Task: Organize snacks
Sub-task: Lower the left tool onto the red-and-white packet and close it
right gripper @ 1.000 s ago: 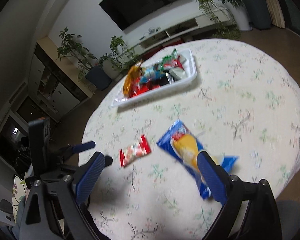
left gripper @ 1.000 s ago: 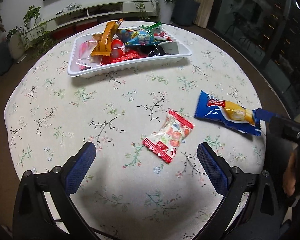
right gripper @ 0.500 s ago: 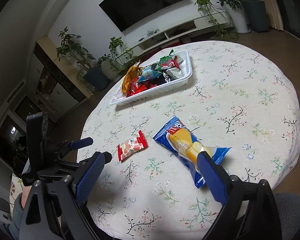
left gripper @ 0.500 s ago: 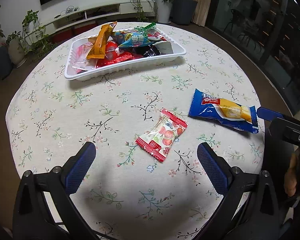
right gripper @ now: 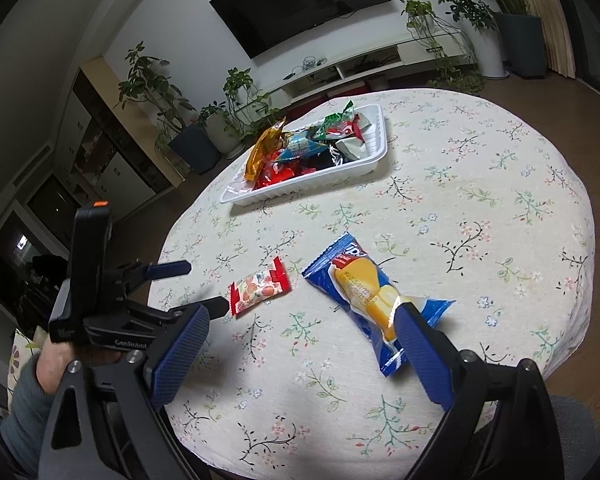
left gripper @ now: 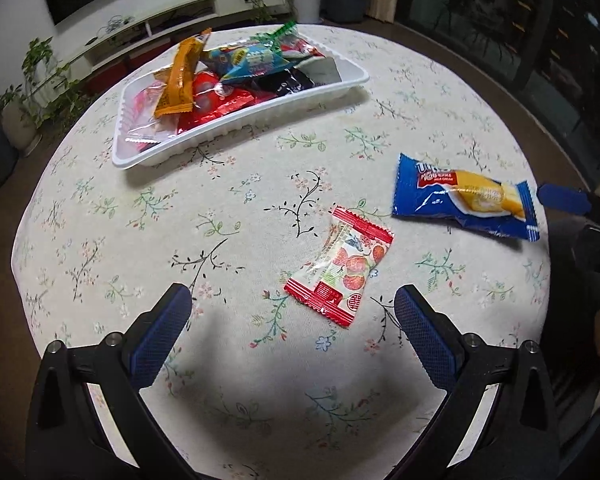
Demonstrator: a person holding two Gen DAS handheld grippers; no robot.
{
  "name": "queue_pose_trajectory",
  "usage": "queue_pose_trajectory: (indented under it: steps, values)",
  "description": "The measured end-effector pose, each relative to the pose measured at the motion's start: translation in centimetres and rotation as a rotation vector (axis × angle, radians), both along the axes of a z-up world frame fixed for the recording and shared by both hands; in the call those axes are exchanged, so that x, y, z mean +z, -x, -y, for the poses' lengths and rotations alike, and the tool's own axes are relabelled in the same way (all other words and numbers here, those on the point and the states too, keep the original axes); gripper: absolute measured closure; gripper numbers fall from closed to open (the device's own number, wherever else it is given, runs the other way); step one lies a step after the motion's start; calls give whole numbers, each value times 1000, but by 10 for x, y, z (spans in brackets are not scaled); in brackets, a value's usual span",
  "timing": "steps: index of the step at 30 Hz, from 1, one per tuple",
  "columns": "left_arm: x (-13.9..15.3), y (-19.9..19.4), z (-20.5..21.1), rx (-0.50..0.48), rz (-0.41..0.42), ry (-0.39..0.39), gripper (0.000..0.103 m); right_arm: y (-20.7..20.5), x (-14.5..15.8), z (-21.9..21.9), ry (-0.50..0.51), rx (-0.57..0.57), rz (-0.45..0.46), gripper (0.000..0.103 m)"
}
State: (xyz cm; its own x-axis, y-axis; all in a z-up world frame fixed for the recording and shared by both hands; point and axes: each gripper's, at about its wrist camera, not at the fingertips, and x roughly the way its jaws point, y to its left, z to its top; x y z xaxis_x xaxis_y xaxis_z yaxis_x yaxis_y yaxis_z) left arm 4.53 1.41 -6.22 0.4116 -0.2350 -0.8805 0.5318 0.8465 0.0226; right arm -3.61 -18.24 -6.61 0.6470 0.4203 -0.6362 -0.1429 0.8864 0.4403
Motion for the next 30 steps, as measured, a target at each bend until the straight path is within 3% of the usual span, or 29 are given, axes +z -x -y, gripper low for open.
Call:
queue_pose_trajectory:
  steps: [10,14,19,24,30]
  values:
    - [-18,-23,24,-145,-87,-69,6,0,-2,-1,21,29,-3,7]
    - [-28,-30,31,-177,-137,-71,22,1,-3,-1,20,30,-4,7]
    - [-31,-32,35,-191,-152,-77,27,0,-4,2,20,30,-7,7]
    - [-27,-27,42,-236,-153,-85,63,0,-1,1,51,48,1,7]
    - [-25,-24,47,-231,-140,-76,69,-2,6,-3,116,66,4,7]
